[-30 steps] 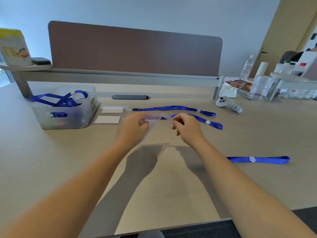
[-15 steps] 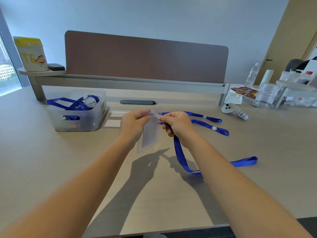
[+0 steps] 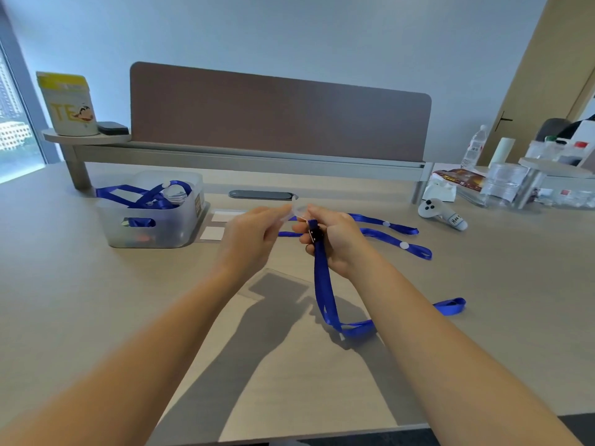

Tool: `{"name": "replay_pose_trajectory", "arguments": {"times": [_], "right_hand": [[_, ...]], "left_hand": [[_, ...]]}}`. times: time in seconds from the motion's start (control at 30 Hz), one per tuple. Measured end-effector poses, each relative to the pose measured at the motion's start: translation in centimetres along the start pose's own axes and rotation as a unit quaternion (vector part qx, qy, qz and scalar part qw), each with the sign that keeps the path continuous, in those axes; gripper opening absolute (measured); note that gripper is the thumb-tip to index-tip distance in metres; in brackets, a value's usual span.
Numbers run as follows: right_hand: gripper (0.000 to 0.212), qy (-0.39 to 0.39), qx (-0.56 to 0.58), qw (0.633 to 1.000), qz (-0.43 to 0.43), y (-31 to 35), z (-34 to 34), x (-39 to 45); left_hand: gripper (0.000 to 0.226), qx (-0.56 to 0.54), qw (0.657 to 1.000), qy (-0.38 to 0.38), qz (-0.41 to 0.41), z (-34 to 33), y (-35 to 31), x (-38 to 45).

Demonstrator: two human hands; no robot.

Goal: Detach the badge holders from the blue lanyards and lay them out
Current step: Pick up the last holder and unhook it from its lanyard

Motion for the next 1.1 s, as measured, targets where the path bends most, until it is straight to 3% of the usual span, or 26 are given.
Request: {"name": "replay_pose_trajectory", "arguments": {"times": [0.07, 0.2, 0.37, 0.6, 0.73, 0.87, 1.0, 1.1], "right_hand": [[0.030, -0.001, -0.031, 0.999, -0.015, 0.0, 0.0, 0.0], [0.030, 0.006, -0.086, 0.996, -0.024, -0.3, -0.3, 0.2], [0.023, 0.022, -0.110, 0.993, -0.025, -0.4, -0.8, 0.2], [0.020, 0.035, -0.076, 0.996, -0.034, -0.4, -1.3, 0.4], [0.014, 0.033, -0.059, 0.998, -0.008, -0.5, -1.7, 1.0], [0.018, 0.023, -0.098, 0.995, 0.025, -0.8, -2.0, 1.6], [0.015, 0.026, -0.172, 0.982, 0.075, -0.7, -2.4, 1.5], [0.014, 0.038, -0.203, 0.973, 0.108, -0.5, -2.8, 1.4]], "left_hand": [[0.028, 0.102, 0.989, 0.016, -0.106, 0.5, 0.2, -0.2], [0.043, 0.229, 0.956, 0.048, -0.178, 1.3, 0.6, -0.4], [0.045, 0.258, 0.941, 0.089, -0.199, 1.5, 1.1, -0.8], [0.046, 0.243, 0.951, 0.064, -0.181, 1.5, 1.7, -1.1], [0.042, 0.176, 0.973, 0.073, -0.131, 1.5, 2.2, -1.0], [0.035, -0.027, 0.995, 0.081, 0.041, 2.1, 1.8, -0.8], [0.026, -0.180, 0.960, 0.097, 0.189, 2.5, 1.4, 0.3], [0.023, -0.208, 0.940, 0.117, 0.244, 2.5, 1.6, 0.9]]}}
Point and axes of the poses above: each hand's wrist, its own x-axis towards the middle knuckle, its own z-axis out of the back of the hand, y = z × x, the point moved 2 cm from there along x, towards the middle knuckle, and after that the axes turned 4 degrees about x, right-handed, at the moved point
